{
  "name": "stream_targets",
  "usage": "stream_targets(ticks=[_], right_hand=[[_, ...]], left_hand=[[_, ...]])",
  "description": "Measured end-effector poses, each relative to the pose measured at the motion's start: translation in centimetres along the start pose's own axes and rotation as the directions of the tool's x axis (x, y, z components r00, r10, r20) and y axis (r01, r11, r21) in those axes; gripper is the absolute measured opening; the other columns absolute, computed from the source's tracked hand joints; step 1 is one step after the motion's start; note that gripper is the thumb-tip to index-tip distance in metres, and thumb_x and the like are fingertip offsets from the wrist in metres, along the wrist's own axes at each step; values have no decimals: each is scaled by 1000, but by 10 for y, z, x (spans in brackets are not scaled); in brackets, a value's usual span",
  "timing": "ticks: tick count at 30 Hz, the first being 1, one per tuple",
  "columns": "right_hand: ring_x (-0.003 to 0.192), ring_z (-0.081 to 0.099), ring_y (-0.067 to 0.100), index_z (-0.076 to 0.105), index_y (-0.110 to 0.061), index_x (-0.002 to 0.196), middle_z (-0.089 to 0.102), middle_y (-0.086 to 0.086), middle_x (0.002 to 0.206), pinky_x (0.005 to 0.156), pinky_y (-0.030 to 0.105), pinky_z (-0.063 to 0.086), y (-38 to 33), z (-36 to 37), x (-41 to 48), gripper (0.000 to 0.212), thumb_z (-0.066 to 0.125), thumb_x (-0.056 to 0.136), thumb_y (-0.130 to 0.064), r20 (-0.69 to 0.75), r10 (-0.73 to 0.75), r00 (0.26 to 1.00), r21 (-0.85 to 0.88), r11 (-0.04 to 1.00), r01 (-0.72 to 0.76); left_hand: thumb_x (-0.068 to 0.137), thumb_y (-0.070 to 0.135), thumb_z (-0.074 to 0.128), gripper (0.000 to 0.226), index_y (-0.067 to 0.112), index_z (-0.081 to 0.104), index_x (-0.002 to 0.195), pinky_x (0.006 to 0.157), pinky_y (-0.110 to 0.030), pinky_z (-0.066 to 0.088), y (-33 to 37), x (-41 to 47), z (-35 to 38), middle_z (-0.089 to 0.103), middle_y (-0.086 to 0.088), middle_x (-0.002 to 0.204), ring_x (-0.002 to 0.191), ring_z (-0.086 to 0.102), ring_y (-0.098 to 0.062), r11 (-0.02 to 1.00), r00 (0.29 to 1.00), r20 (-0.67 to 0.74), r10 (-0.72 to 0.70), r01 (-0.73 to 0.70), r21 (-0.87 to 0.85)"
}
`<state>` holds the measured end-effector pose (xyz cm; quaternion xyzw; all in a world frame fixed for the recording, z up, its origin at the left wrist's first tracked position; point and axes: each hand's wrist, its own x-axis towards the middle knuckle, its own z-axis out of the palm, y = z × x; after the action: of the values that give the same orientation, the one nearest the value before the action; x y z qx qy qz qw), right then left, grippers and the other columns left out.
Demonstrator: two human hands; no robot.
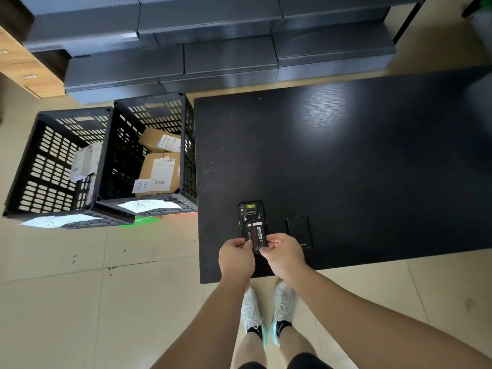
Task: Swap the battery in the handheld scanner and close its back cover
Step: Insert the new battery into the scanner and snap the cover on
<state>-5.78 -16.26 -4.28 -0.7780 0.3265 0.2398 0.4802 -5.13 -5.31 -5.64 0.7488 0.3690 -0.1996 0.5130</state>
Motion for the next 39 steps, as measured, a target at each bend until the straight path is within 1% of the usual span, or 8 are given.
stream_targets(ticks=[6, 9, 19, 24, 27, 33, 36, 39], right_hand=[[95, 70, 19, 67, -11, 116, 75, 5, 103, 89, 33, 55, 3, 3, 6, 34, 73, 83, -10, 9, 25, 1000, 25, 999, -25], [93, 71, 23, 67, -11, 116, 74, 8, 102, 91, 42, 55, 5, 4, 8, 34, 74, 83, -9, 25, 52, 998, 92, 994, -54], [91, 71, 24, 68, -11, 112, 74, 7, 97, 91, 43, 56, 5, 5, 17, 32, 76, 81, -9, 11, 73, 997, 171, 982, -74], [86, 72, 23, 69, -10, 109, 74, 5, 89, 88, 44, 58, 4, 7, 20, 31, 77, 79, -9, -11, 64, 998, 195, 979, -61], [86, 72, 22, 70, -11, 108, 73, 3, 88, 87, 44, 58, 3, 9, 21, 30, 77, 79, -9, -20, 51, 998, 184, 982, -47], [84, 69, 15, 70, -13, 108, 75, 4, 97, 82, 31, 56, 7, 11, 22, 29, 77, 80, -11, -61, 17, 998, 107, 994, -10], [88, 70, 17, 70, -13, 109, 76, 5, 99, 86, 32, 55, 6, 12, 22, 30, 77, 80, -11, -71, -10, 997, 69, 998, 15], [88, 71, 17, 70, -12, 110, 76, 6, 99, 85, 31, 55, 5, 12, 22, 31, 78, 80, -11, -76, -31, 997, 46, 998, 34]], left_hand=[[88, 21, 64, 18, 10, 72, 100, 72, -36, 59, -1, 1, 1, 75, -6, 82, 77, 71, -25, 1000, 1000, -14, -12, 12, 2], [88, 20, 65, 20, 7, 72, 102, 79, -41, 60, -1, 1, 1, 75, -6, 83, 81, 72, -26, 1000, 1000, -5, -15, 15, -13], [88, 21, 65, 14, 12, 72, 96, 77, -44, 61, -1, 7, 5, 75, -2, 81, 77, 73, -24, 1000, 999, -34, 8, -8, 1], [87, 23, 67, 10, 15, 72, 90, 73, -35, 58, 2, 8, 5, 72, 3, 75, 76, 71, -20, 999, 995, -92, 41, -38, 33], [87, 23, 67, 8, 16, 72, 89, 73, -36, 59, 3, 9, 6, 73, 2, 76, 75, 71, -19, 999, 994, -100, 36, -33, 33], [86, 20, 69, 8, 14, 71, 88, 75, -39, 59, 1, 13, 6, 73, -1, 76, 74, 71, -21, 998, 994, -105, 43, -39, 38], [86, 20, 69, 4, 17, 70, 85, 69, -33, 57, 1, 13, 7, 72, 2, 74, 71, 70, -18, 998, 992, -118, 52, -46, 52], [86, 21, 70, 4, 20, 69, 83, 59, -23, 47, 2, 11, 8, 69, 7, 71, 67, 64, -7, 995, 987, -144, 68, -56, 80]])
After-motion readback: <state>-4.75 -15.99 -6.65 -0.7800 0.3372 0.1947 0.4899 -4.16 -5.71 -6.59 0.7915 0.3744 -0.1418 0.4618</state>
